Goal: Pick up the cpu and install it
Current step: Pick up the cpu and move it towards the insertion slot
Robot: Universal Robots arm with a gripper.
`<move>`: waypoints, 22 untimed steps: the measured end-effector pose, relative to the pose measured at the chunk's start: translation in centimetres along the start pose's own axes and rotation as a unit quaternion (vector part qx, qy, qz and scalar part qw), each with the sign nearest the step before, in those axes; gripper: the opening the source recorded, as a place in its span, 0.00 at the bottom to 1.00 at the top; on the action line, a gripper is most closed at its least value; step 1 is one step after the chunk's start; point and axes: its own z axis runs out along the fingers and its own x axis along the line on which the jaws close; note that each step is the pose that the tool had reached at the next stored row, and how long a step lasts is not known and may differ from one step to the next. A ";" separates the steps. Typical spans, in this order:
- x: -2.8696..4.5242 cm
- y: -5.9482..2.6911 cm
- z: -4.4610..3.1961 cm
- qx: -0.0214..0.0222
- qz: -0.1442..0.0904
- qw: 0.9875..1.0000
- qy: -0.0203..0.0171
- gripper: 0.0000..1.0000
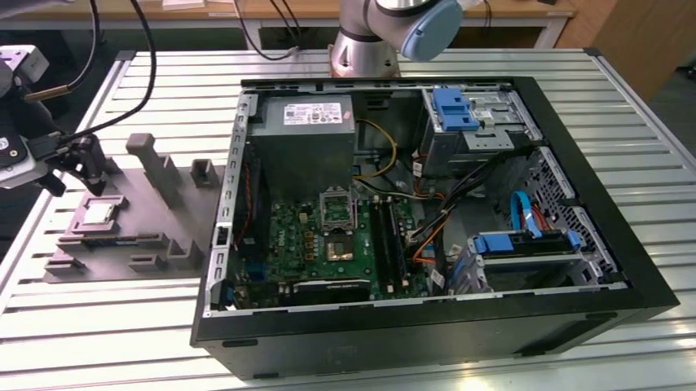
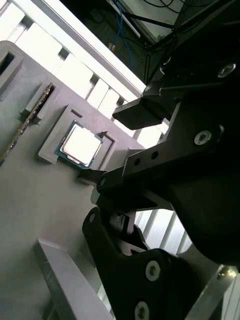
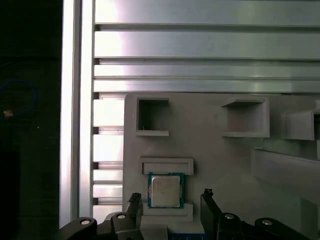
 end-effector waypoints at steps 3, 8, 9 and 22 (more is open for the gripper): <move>0.00 -0.05 0.54 0.000 0.003 1.000 0.000 0.59; 0.02 -0.11 1.45 0.000 0.006 1.000 0.000 0.59; 0.02 -0.13 1.63 0.000 0.006 1.000 0.000 0.59; 0.04 -0.45 2.58 0.000 0.006 1.000 0.000 0.59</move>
